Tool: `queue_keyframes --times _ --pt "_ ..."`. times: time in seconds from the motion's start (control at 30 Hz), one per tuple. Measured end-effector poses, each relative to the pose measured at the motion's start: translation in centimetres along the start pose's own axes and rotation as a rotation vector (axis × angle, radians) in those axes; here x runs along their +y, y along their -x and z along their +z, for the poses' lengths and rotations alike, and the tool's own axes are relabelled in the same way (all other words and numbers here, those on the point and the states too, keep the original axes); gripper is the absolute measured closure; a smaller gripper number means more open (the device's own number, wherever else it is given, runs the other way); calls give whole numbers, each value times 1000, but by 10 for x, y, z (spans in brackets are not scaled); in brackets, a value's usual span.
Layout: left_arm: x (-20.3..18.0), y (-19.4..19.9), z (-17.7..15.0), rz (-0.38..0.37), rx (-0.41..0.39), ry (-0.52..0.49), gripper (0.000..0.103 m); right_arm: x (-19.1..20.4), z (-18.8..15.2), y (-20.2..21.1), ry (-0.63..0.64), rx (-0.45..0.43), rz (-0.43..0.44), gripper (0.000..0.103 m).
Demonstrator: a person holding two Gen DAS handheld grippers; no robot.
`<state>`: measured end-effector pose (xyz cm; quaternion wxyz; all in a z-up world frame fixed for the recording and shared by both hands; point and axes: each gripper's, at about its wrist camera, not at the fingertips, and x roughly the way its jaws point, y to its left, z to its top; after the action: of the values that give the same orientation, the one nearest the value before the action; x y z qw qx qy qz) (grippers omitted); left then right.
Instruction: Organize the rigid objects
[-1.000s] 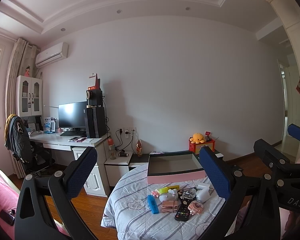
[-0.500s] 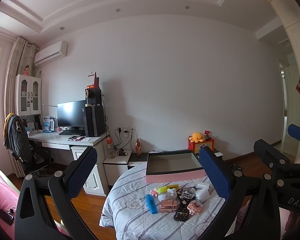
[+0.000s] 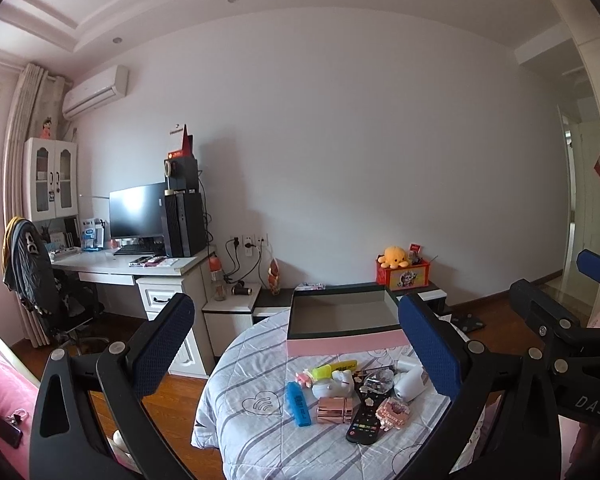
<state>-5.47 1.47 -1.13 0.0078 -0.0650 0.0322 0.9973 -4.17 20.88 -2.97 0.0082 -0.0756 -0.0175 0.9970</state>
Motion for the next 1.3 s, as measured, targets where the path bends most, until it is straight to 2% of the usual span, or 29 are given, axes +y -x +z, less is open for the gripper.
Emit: queue_keyframes --times 0.7,0.9,1.1,1.3 --pt "-3 -73 -16 6 74 -3 0 -4 -18 -74 4 79 44 0" --pt "-5 -103 -33 -11 116 -15 0 -4 -35 -101 13 140 49 0" --pt "-3 -140 -68 -5 214 -34 0 -12 -67 -136 10 234 46 0" --pt "18 -182 -116 53 369 -44 0 -20 -110 -175 16 361 48 0"
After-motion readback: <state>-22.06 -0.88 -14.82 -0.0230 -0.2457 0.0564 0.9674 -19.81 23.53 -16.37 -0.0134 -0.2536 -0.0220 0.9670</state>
